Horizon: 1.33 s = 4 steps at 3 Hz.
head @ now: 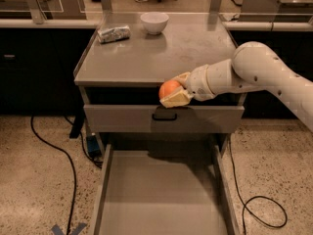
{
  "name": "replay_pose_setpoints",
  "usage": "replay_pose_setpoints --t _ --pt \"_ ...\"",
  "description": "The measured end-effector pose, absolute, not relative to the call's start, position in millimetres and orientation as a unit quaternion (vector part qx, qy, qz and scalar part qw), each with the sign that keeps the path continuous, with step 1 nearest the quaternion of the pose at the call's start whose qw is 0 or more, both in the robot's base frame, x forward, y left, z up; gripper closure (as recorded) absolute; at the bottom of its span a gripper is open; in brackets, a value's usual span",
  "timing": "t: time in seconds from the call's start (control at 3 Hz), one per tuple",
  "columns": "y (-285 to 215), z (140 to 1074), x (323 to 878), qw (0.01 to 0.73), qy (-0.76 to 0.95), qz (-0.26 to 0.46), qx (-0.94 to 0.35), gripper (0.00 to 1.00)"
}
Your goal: Pick orange from middle drawer and place on counter
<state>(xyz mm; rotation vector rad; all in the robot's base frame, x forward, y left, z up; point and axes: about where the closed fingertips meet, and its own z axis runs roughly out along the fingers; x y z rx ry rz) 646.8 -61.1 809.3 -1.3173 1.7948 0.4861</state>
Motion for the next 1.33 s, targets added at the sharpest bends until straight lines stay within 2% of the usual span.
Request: replay_pose_setpoints --t 0.67,1.33 --pt "-71.9 847.6 660.0 0.415 0.717 0.216 -0.517 1.0" --pt "-76.5 917.5 710.2 0.444 0.684 0.245 -0.525 1.0"
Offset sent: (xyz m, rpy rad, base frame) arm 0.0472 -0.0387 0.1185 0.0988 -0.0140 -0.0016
